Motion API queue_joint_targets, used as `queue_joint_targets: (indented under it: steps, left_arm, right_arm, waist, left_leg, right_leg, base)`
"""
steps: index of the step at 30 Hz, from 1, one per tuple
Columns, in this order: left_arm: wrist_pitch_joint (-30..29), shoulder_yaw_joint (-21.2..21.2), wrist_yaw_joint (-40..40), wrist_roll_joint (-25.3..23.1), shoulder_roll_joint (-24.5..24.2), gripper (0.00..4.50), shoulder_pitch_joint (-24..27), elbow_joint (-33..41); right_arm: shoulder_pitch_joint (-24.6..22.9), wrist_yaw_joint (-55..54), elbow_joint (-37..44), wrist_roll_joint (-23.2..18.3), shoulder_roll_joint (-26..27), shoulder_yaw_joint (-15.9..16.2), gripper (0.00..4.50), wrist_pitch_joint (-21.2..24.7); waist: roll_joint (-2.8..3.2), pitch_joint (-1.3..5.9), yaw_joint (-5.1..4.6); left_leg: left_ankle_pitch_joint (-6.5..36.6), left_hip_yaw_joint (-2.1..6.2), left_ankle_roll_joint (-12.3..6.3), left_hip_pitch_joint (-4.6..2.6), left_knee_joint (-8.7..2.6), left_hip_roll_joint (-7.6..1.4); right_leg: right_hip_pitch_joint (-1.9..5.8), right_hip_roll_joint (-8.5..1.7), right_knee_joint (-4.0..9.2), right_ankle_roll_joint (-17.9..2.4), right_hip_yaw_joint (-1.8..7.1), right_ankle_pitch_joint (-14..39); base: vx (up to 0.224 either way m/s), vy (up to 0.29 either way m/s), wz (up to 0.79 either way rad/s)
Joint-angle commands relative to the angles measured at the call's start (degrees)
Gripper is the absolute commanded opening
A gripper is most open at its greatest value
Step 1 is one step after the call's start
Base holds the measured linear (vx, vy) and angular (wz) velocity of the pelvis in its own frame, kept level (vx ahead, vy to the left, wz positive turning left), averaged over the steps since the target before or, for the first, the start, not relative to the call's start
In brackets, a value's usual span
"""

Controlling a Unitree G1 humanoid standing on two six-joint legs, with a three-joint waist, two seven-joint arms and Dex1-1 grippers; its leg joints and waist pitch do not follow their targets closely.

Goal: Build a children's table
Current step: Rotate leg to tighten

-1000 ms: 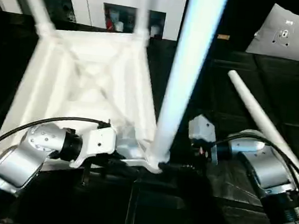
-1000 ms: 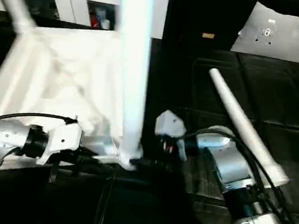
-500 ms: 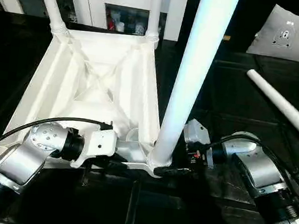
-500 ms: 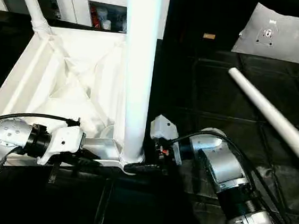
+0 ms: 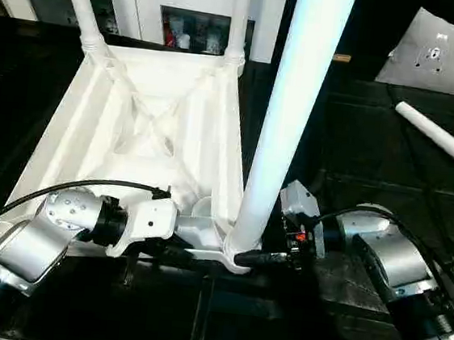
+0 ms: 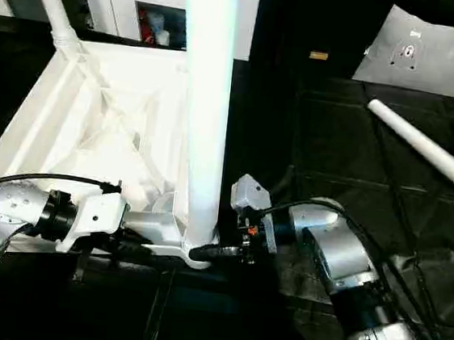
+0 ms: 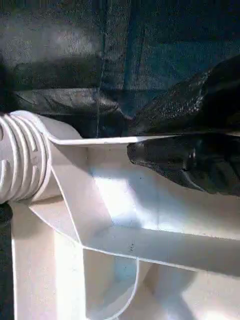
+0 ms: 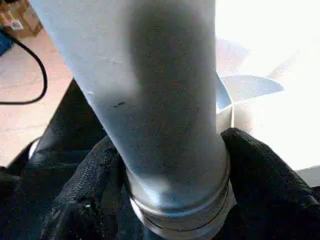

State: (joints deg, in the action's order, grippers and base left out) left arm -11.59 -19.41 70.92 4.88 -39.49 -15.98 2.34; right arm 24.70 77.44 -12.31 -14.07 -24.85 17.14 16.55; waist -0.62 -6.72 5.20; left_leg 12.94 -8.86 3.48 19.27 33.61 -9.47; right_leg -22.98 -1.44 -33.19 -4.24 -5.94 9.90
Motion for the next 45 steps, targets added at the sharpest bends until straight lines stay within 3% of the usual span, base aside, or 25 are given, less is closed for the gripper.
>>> queue_joint_targets:
  steps: [1,4,7,8,10,11,12,14,17,19,20,25,26,28,31,32,36,38,41,45]
  left_arm:
    - [-3.0,-1.5,-1.6,0.1,1.5,0.0,1.3,1.0]
    - [-10.5,1.7,-9.5,1.2,5.5,0.0,2.1,4.2]
    - [-14.8,3.3,-14.3,1.4,8.4,0.0,2.3,6.1]
    - [-21.4,5.6,-22.2,1.4,14.3,0.0,2.4,9.2]
    - [-22.7,6.0,-23.6,1.4,15.5,0.0,2.4,9.7]
    - [-24.6,6.7,-26.7,0.7,18.0,0.0,2.3,10.3]
    - [-26.2,7.1,-29.5,-0.2,20.5,0.0,2.0,10.8]
    - [-28.8,7.4,-33.6,-1.3,24.6,0.0,1.5,11.6]
    - [-30.8,6.3,-38.2,-3.2,28.7,0.0,0.5,12.3]
    - [-31.1,5.5,-39.2,-3.9,29.6,0.0,0.2,12.5]
    - [-31.5,4.5,-39.9,-4.3,30.2,0.0,-0.2,12.8]
    - [-32.8,1.4,-39.3,-5.8,29.6,0.0,-0.4,14.2]
    - [-32.7,1.4,-39.2,-5.9,29.1,0.0,-0.3,14.2]
    - [-32.4,1.5,-38.8,-6.0,28.0,0.0,-0.1,14.0]
    - [-31.5,2.3,-38.1,-5.9,25.9,0.0,0.2,13.6]
    - [-31.2,2.6,-37.9,-5.8,25.4,0.0,0.1,13.3]
    - [-30.3,3.9,-36.9,-5.6,23.9,0.0,0.2,12.6]
    - [-29.5,4.4,-36.4,-5.3,22.8,0.0,0.4,12.2]
    - [-28.9,4.8,-35.9,-4.9,21.9,0.0,0.6,12.0]
    - [-28.1,5.2,-35.6,-4.5,21.2,0.0,0.7,11.5]
  right_arm:
    - [-2.0,-0.7,2.6,-2.6,1.0,0.7,2.69,2.8]
    - [-5.5,-10.7,4.0,-0.3,4.3,-0.4,2.68,4.8]
    - [-6.6,-16.6,4.0,1.2,7.0,-1.3,2.68,6.2]
    - [-7.2,-26.4,4.0,2.0,12.7,-3.6,2.68,10.4]
    - [-7.2,-28.3,3.9,2.0,13.9,-4.1,2.67,11.3]
    - [-6.9,-31.5,3.5,2.2,16.1,-4.9,2.67,12.3]
    - [-6.6,-34.9,3.1,2.4,18.1,-5.9,2.67,13.5]
    - [-6.0,-40.0,2.5,2.8,21.4,-7.2,2.67,15.2]
    - [-5.1,-46.5,1.6,4.4,25.3,-7.8,2.67,16.6]
    - [-4.8,-48.4,1.4,4.9,26.6,-8.1,2.67,17.1]
    - [-4.6,-50.2,1.2,5.6,27.6,-8.2,2.67,17.5]
    - [-3.9,-53.5,0.3,7.3,28.9,-8.3,2.67,15.6]
    - [-3.9,-53.5,0.4,7.3,28.7,-8.3,3.02,15.2]
    - [-3.9,-53.2,0.8,7.3,28.3,-8.3,3.37,14.6]
    - [-4.5,-52.3,2.1,7.4,27.6,-8.6,3.46,13.6]
    - [-4.7,-51.8,2.6,7.4,27.2,-8.7,3.75,13.3]
    - [-6.4,-49.6,5.3,7.0,24.9,-8.9,3.95,12.4]
    - [-7.9,-47.6,7.5,6.2,22.8,-9.3,4.26,12.0]
    - [-9.7,-44.6,10.2,4.7,20.1,-9.9,4.46,11.4]
    - [-11.2,-41.7,12.3,3.9,17.6,-10.4,4.46,10.6]
  waist:
    - [0.24,4.32,-0.41]
    - [0.21,3.95,-0.55]
    - [0.3,3.46,-0.93]
    - [0.51,3.28,-1.75]
    - [0.28,3.15,-2.61]
    - [0.06,3.31,-3.24]
    - [0.27,3.33,-3.61]
    - [0.34,3.39,-4.15]
    - [0.05,3.57,-4.19]
    - [0.21,3.46,-4.25]
    - [0.26,3.78,-4.19]
    - [0.42,4.13,-4.09]
    - [0.38,4.17,-4.09]
    - [0.47,4.23,-4.04]
    - [0.76,4.2,-4.08]
    - [0.74,4.16,-4.12]
    - [0.72,4.13,-4.03]
    - [0.8,4.13,-3.83]
    - [0.63,4.24,-3.13]
    - [0.69,4.37,-2.97]
  left_leg:
    - [-2.3,1.01,-7.82,0.38,-3.21,-4.17]
    - [-0.3,0.97,-6.7,0.29,-3.45,-4.23]
    - [4.2,0.92,-4.92,0.11,-3.59,-3.28]
    - [5.2,0.95,-3.62,0.12,-3.65,-3.31]
    - [6.6,1.1,-2.86,0.17,-3.54,-2.94]
    - [6.6,1.38,-2.87,0.78,-3.53,-2.55]
    - [6.2,1.42,-3.34,0.87,-3.47,-2.53]
    - [6.5,1.07,-3.81,0.18,-3.14,-2.47]
    - [6.4,1.08,-4.98,0.06,-3.13,-2.33]
    - [6.5,1.13,-5.16,0.04,-3.28,-2.51]
    - [6.0,1.31,-5.11,0.17,-3.33,-2.71]
    - [2.8,1.48,-5.83,0.84,-3.39,-3.2]
    - [1.5,1.39,-6.28,0.98,-3.23,-3.08]
    - [1.0,1.34,-6.53,0.99,-3.15,-2.99]
    - [0.2,1.4,-6.8,1.05,-3.18,-3.05]
    - [0.6,1.4,-6.76,1.02,-3.2,-3.08]
    - [1.5,1.4,-6.27,0.83,-3.29,-3.39]
    - [1.5,1.41,-6.38,0.78,-3.26,-3.37]
    - [1.1,1.25,-6.84,0.81,-3.16,-3.35]
    - [0.4,1.28,-7.25,0.89,-3.03,-3.35]
  right_leg:
    - [3.83,-7.02,3.21,-7.8,4.44,12.6]
    - [3.74,-7.19,3.75,-7.8,4.45,15.0]
    - [3.83,-7.12,5.31,-4.6,4.1,25.7]
    - [3.65,-7.0,5.77,-3.5,3.94,28.4]
    - [3.68,-6.88,6.37,-2.3,3.36,31.4]
    - [4.38,-7.02,6.47,-0.8,3.13,32.7]
    - [4.19,-6.91,6.73,0.0,3.11,32.5]
    - [3.42,-6.63,7.1,-0.4,3.12,32.1]
    - [3.35,-6.63,7.05,0.0,3.18,31.4]
    - [3.06,-6.46,6.95,-0.4,3.17,30.5]
    - [3.37,-6.64,6.53,-0.8,3.2,28.6]
    - [3.87,-6.96,5.01,-3.7,3.8,19.3]
    - [3.96,-7.0,4.76,-4.4,3.94,17.1]
    - [4.01,-6.97,4.62,-4.8,3.97,16.4]
    - [4.13,-6.93,4.59,-5.1,3.87,15.6]
    - [4.07,-6.82,4.65,-5.1,3.81,15.9]
    - [4.03,-6.9,4.68,-5.1,3.87,16.7]
    - [4.02,-6.88,4.66,-5.2,3.89,16.4]
    - [4.05,-6.87,4.66,-4.8,3.99,16.3]
    - [4.02,-6.82,4.68,-4.9,3.89,15.9]
  base:
    - [0.0,0.0,0.0]
    - [0.0,0.0,0.0]
    - [-0.018,0.001,-0.01]
    - [-0.053,0.005,-0.03]
    - [-0.053,0.008,-0.05]
    - [0.0,0.0,0.0]
    - [0.0,0.0,0.0]
    - [0.0,0.0,0.0]
    - [0.0,0.0,0.0]
    - [0.0,0.0,0.0]
    - [0.0,0.0,0.0]
    - [0.0,0.0,0.0]
    - [0.0,0.0,0.0]
    - [0.0,0.0,0.0]
    - [0.0,0.0,0.0]
    - [0.0,0.0,0.0]
    - [0.0,0.0,0.0]
    - [0.0,0.0,0.0]
    - [0.0,0.0,0.0]
    - [0.0,0.0,0.0]
